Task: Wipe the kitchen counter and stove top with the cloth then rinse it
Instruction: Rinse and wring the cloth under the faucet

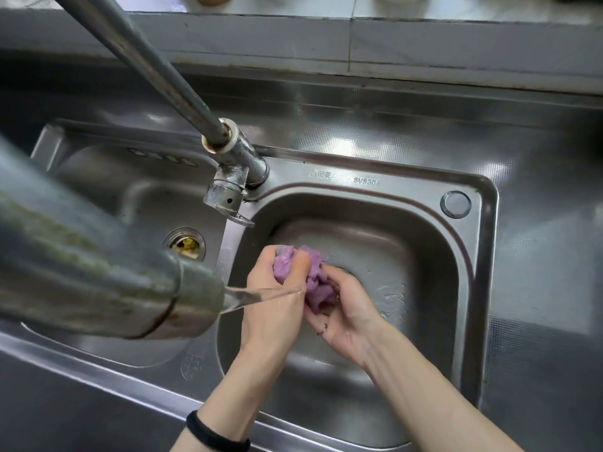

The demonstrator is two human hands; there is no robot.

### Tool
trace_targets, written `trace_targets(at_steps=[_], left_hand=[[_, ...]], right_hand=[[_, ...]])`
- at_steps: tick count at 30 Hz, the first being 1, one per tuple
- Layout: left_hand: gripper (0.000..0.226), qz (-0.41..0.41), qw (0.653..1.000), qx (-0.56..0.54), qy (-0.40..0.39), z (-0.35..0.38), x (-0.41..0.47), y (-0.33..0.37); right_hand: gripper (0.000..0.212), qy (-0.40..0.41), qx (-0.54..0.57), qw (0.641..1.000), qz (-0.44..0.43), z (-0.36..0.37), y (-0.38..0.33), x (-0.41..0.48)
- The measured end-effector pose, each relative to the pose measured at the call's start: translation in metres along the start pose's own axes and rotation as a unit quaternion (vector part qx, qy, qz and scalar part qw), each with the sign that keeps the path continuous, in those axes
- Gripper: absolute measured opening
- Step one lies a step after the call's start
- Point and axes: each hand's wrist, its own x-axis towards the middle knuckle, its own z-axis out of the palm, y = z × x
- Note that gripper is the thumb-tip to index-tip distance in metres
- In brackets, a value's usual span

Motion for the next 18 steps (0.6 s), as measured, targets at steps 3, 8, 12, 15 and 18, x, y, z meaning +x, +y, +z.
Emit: trace_targets(at_steps=[3, 8, 12, 15, 18], left_hand=[[0.009, 0.052, 0.998, 0.042, -0.015, -0.007, -0.004, 0.005], [0.012, 0.058, 0.996, 0.061, -0.024, -0.014, -0.009, 0.005], [0.011, 0.052, 0.998, 0.025, -0.016, -0.018, -0.006, 0.005], [0.019, 0.025, 0.999, 0.022, 0.006, -0.023, 0.000, 0.009], [0.035, 0.009, 0.999, 0.029, 0.032, -0.021, 0.007, 0.015]], right_hand=[[0.023, 0.040, 0.003, 0.999, -0.011, -0.002, -0.001, 0.007], [0.034, 0.049, -0.013, 0.999, 0.002, 0.002, 0.000, 0.009], [0.052, -0.010, -0.001, 1.000, 0.007, 0.007, 0.002, 0.011], [0.018, -0.020, -0.012, 1.000, 0.018, 0.011, 0.006, 0.007], [0.023, -0.029, -0.028, 0.999, -0.002, 0.013, 0.006, 0.001]])
